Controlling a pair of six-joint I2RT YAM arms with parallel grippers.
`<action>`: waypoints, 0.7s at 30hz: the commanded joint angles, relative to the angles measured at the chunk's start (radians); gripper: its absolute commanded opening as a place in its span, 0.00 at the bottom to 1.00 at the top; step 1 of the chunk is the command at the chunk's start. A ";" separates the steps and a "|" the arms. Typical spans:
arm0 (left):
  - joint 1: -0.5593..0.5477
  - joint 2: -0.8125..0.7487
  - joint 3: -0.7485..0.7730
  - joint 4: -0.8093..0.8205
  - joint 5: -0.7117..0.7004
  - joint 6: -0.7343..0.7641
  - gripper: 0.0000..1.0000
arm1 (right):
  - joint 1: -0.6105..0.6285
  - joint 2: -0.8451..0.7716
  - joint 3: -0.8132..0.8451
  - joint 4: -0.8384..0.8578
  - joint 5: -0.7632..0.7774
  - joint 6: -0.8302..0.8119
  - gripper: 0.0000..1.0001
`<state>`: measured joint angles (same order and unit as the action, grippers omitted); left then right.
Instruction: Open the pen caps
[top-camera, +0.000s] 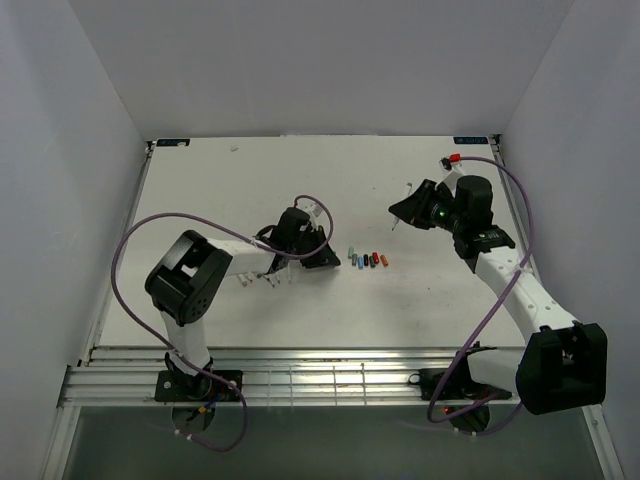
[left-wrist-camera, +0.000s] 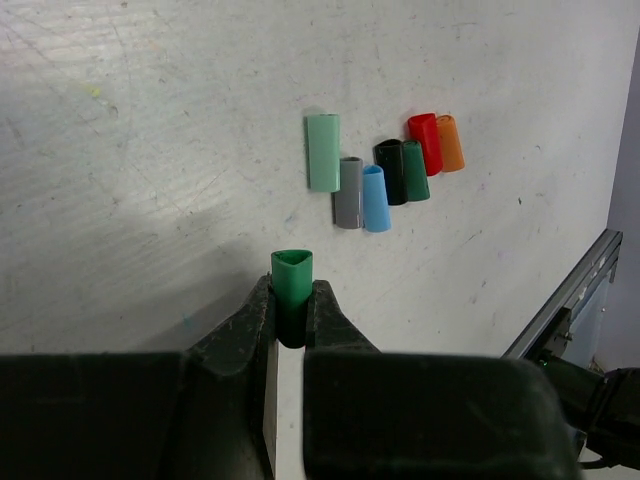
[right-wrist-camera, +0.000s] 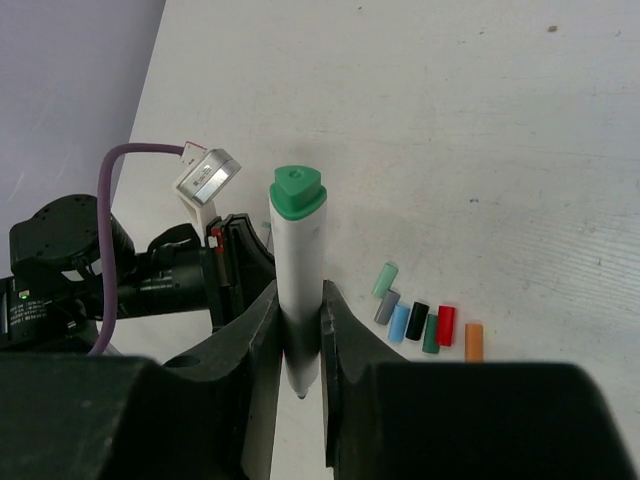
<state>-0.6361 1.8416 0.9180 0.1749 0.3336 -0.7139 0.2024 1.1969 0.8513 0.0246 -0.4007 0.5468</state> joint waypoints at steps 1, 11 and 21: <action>0.004 0.021 0.054 -0.009 0.061 0.014 0.14 | -0.008 -0.020 -0.021 0.032 -0.024 -0.019 0.08; 0.007 0.088 0.084 -0.002 0.120 -0.022 0.28 | -0.008 -0.029 -0.064 0.060 -0.030 -0.004 0.08; 0.006 0.076 0.064 -0.008 0.105 -0.033 0.46 | -0.008 -0.026 -0.096 0.084 -0.055 0.016 0.08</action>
<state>-0.6312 1.9392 0.9833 0.2005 0.4538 -0.7536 0.2020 1.1915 0.7723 0.0578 -0.4313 0.5541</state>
